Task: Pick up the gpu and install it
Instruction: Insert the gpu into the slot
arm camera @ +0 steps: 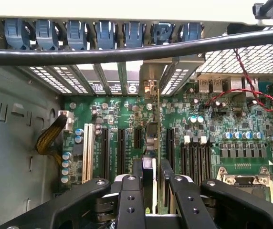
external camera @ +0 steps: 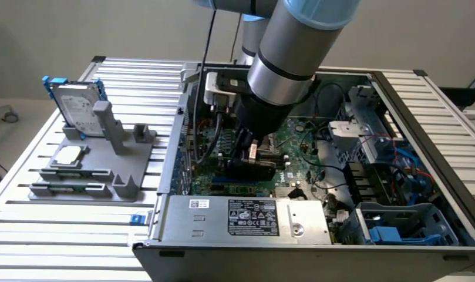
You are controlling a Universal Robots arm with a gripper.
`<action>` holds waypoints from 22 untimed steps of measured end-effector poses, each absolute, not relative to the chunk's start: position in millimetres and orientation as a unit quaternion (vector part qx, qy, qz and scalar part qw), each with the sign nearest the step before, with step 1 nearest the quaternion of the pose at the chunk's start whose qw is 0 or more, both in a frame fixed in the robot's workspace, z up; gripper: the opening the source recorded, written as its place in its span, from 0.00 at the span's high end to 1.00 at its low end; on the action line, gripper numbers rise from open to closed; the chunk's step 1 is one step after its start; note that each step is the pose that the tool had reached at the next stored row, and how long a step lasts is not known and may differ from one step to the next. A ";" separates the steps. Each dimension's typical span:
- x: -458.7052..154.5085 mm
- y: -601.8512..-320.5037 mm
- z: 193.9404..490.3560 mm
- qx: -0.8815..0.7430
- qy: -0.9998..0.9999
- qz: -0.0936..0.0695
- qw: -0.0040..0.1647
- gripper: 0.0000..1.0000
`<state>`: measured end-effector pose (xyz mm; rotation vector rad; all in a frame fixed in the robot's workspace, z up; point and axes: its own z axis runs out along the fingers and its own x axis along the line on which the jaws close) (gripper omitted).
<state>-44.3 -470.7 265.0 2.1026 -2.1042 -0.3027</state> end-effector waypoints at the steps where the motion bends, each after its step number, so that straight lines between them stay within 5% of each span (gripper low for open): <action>1: -44.3 -470.7 264.8 0.701 -0.702 -0.101 0.076 0.74; 22: -43.9 -470.7 261.0 0.700 -0.701 -0.109 0.079 0.74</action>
